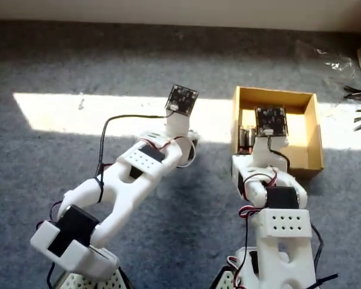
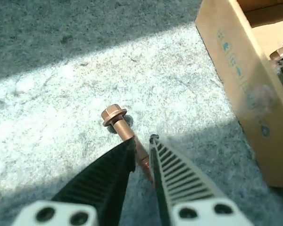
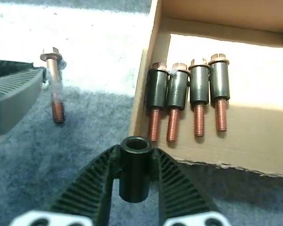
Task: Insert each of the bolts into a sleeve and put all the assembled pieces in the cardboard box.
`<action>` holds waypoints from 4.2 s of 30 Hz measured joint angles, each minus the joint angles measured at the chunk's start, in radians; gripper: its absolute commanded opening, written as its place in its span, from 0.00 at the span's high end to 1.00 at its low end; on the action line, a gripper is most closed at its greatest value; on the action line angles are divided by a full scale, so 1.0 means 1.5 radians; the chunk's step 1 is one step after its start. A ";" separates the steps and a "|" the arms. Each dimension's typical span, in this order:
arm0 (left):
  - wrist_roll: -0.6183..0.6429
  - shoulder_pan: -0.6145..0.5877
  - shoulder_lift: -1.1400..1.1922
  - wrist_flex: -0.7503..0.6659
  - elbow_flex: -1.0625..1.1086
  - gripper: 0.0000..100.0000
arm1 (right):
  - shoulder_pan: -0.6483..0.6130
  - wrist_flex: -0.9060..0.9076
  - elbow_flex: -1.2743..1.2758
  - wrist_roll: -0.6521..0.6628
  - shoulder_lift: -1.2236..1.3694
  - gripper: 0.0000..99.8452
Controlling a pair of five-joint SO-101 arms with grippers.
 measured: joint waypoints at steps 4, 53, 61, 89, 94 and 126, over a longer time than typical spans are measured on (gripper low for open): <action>0.046 0.000 0.045 0.000 -0.035 0.89 | 0.000 0.000 0.000 0.000 0.000 1.00; 0.224 -0.053 0.128 0.065 -0.142 0.89 | 0.000 -0.012 0.000 0.000 0.000 1.00; 0.224 -0.053 0.172 0.065 -0.158 0.89 | 0.000 -0.012 0.000 0.000 0.000 1.00; 0.224 -0.053 0.188 0.100 -0.190 0.89 | 0.000 -0.012 0.000 0.000 0.000 1.00; 0.224 -0.057 0.227 0.100 -0.225 0.89 | 0.000 -0.012 0.000 0.000 0.000 1.00; 0.134 -0.069 0.303 0.402 -0.430 0.97 | 0.000 -0.012 0.000 0.000 0.000 1.00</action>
